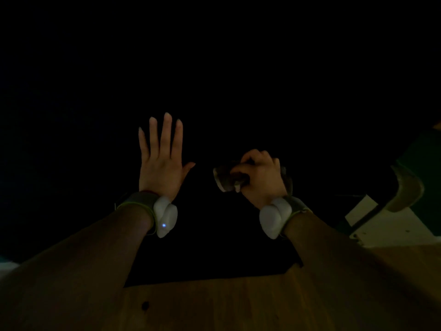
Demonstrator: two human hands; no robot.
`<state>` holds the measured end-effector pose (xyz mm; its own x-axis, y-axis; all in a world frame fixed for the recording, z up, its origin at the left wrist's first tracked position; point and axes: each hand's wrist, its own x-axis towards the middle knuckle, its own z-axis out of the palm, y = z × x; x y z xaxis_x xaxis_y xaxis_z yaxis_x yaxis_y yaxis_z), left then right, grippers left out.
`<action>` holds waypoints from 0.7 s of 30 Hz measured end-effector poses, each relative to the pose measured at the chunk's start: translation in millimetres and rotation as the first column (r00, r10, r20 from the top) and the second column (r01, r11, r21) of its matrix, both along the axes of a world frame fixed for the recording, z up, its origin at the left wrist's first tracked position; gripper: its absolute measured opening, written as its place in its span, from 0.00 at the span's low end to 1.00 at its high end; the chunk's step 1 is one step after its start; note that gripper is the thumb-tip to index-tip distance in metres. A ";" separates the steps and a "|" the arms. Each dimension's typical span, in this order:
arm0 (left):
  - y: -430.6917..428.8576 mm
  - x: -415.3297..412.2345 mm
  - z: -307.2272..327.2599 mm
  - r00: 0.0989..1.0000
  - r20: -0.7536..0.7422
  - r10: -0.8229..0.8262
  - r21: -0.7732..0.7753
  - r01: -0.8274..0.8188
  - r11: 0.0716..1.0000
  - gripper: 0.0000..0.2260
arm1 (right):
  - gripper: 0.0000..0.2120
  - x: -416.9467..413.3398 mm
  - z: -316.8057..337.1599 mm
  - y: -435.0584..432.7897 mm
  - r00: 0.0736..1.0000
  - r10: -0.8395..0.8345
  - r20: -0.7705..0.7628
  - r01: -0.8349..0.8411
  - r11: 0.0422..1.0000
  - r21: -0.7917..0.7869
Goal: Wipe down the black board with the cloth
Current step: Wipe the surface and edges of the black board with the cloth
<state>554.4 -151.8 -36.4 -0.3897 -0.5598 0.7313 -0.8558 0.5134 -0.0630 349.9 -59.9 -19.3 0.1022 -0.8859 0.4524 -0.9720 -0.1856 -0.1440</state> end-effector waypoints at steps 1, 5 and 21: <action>-1.9 -1.3 -1.2 1.000 -0.004 0.010 -0.010 -0.010 1.000 0.43 | 0.12 1.7 11.3 2.5 0.998 0.000 0.059 0.006 0.995 -0.103; -6.4 -2.6 -4.9 0.999 -0.021 0.024 -0.023 -0.024 0.999 0.39 | 0.12 9.5 42.6 -0.8 0.986 -0.023 0.162 0.095 0.888 -0.449; -9.3 -1.7 -5.7 1.000 0.005 0.023 -0.028 -0.023 0.999 0.41 | 0.13 12.6 -71.8 -7.0 0.997 -0.068 0.044 0.061 0.988 0.144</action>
<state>552.7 -161.1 -42.2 -0.3805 -0.5484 0.7446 -0.8671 0.4915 -0.0812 362.6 -66.9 -91.0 0.0239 -0.9458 0.3238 -0.9726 -0.0969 -0.2114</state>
